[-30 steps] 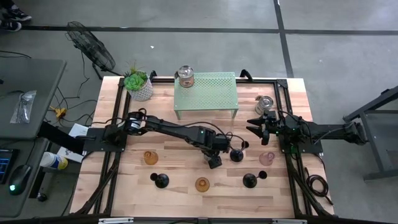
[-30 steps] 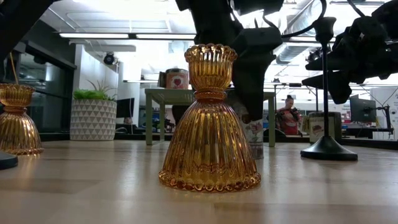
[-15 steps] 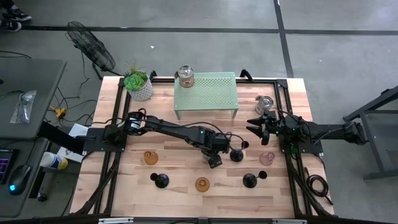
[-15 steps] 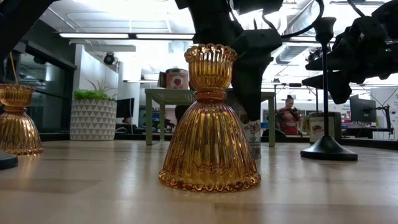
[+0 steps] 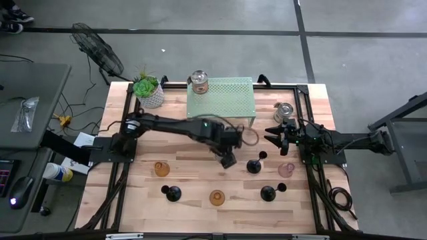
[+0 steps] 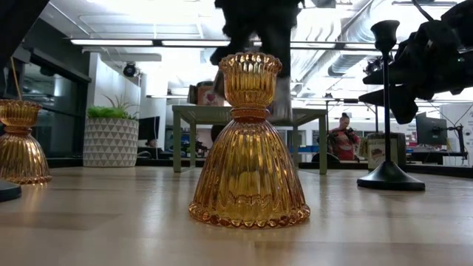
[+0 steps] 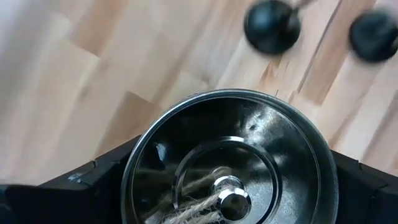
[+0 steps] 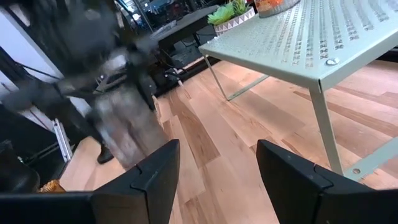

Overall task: Pick & Place candle stick holders
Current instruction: Put the bottom silver scented candle on the shelf

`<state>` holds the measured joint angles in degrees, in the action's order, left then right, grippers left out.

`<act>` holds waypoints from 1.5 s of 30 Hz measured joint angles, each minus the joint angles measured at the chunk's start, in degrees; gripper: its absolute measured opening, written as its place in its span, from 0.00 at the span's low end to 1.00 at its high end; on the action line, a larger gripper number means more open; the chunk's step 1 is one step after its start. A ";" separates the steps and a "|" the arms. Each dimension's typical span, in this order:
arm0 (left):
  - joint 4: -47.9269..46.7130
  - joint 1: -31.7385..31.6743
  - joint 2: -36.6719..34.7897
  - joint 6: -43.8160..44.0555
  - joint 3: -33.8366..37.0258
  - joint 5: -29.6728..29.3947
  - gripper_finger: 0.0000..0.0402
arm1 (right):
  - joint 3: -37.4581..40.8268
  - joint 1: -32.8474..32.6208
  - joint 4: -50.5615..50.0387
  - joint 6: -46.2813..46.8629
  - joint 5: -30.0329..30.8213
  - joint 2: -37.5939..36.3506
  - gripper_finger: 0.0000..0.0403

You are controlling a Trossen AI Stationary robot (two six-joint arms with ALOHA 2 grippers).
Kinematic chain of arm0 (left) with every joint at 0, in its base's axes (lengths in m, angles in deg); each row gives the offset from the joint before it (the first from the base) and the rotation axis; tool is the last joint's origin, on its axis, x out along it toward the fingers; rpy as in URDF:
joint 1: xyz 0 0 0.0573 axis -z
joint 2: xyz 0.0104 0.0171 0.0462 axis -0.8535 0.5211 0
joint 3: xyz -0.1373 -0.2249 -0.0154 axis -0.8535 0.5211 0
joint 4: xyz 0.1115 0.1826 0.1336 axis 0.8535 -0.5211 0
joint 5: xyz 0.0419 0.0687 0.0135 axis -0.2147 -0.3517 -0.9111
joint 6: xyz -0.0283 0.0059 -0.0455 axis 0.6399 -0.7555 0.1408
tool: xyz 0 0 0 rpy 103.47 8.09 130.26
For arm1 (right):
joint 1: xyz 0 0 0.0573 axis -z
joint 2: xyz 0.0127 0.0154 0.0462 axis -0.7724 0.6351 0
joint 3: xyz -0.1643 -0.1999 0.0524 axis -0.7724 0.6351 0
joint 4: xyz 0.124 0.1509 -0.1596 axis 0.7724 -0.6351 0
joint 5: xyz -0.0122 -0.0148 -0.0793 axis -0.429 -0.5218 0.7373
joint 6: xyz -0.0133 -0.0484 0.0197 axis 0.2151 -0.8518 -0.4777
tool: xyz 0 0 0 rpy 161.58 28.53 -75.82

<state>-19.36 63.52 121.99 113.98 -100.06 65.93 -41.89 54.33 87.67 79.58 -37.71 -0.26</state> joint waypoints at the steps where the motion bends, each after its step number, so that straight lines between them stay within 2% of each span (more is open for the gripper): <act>1: -1.10 -0.57 -0.24 -0.26 -1.60 -0.45 0.88 | 0.00 -0.01 0.02 0.01 0.02 0.00 0.51; 8: -10.77 -4.73 -0.55 -2.34 -16.05 -6.44 0.88 | 0.01 0.00 0.03 0.00 0.02 0.00 0.51; 12: -13.56 -8.17 -0.61 -3.94 -19.80 -8.58 0.88 | 0.00 0.01 0.03 -0.01 0.02 0.00 0.51; 20: -12.04 -15.30 -0.52 -11.42 -20.03 -8.79 0.88 | 0.02 -0.01 0.03 0.01 0.00 0.00 0.51; 28: -9.75 -20.74 -0.48 -15.20 -20.03 -12.33 0.88 | 0.00 -0.01 0.03 0.01 0.02 0.00 0.51; 41: -8.87 -24.02 2.96 -15.09 -19.88 -9.77 0.88 | 0.02 0.01 0.03 0.00 0.02 0.02 0.51; 45: -6.64 -24.96 3.40 -10.87 -19.95 -9.89 0.88 | 0.01 -0.01 0.05 0.01 0.02 0.16 0.51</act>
<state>-26.00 38.56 125.39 103.11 -120.02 56.04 -41.88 54.32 87.71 79.59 -37.69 -0.10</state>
